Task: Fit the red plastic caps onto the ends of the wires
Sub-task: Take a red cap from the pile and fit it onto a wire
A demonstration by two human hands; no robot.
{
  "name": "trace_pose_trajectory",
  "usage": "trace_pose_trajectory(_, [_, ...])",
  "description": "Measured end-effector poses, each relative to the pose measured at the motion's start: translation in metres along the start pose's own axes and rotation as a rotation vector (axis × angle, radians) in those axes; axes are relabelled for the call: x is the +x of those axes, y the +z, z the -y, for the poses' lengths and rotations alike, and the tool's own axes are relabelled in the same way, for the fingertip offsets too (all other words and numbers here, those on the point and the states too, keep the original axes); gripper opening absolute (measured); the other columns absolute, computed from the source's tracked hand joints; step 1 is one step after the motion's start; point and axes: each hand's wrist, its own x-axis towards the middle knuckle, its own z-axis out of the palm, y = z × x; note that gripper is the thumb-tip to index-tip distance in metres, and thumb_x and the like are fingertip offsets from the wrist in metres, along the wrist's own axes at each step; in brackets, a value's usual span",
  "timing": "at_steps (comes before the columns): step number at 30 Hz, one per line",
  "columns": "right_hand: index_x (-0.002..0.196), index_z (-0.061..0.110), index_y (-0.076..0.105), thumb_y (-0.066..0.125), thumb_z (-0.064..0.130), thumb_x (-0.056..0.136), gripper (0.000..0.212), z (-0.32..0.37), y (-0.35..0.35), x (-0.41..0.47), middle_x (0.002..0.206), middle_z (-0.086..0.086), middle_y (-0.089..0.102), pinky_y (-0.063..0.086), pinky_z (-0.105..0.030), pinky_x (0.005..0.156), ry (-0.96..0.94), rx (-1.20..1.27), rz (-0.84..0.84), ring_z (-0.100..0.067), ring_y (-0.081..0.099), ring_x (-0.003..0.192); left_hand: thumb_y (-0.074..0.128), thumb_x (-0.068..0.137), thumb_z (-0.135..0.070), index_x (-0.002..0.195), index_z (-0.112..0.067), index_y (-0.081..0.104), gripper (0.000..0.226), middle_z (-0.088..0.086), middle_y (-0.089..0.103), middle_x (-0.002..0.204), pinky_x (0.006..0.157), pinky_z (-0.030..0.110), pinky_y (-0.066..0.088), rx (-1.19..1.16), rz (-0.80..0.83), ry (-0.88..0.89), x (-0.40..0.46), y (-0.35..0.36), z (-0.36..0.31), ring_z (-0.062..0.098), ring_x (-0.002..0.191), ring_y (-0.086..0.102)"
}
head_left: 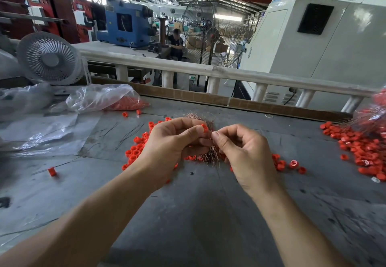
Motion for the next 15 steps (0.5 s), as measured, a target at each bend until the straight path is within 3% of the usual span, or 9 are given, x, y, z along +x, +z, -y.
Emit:
trace_pose_trajectory(6, [0.088,0.029,0.073,0.077,0.026,0.088,0.005,0.0056,0.0012,0.0007,0.082,0.009,0.074,0.050,-0.016,0.067,-0.060,0.047,-0.025,-0.004,0.066,0.071,0.071,0.081,-0.016,0.106,0.002,0.070,0.030,0.016,0.076,0.088,0.072,0.030,0.062,0.142,0.010,0.048,-0.0004,-0.0005,0.0024,0.024,0.081,0.075])
trace_pose_trajectory(15, [0.089,0.032,0.077,0.080,0.015,0.086,0.018,0.0091,0.0018,0.0002,0.088,0.012,0.076,0.054,-0.021,0.079,-0.113,-0.012,-0.028,-0.011,0.073,0.088,0.071,0.082,-0.019,0.103,-0.005,0.072,0.025,0.017,0.077,0.091,0.077,0.032,0.063,0.245,0.052,0.091,-0.0016,-0.0005,0.0023,0.025,0.084,0.075])
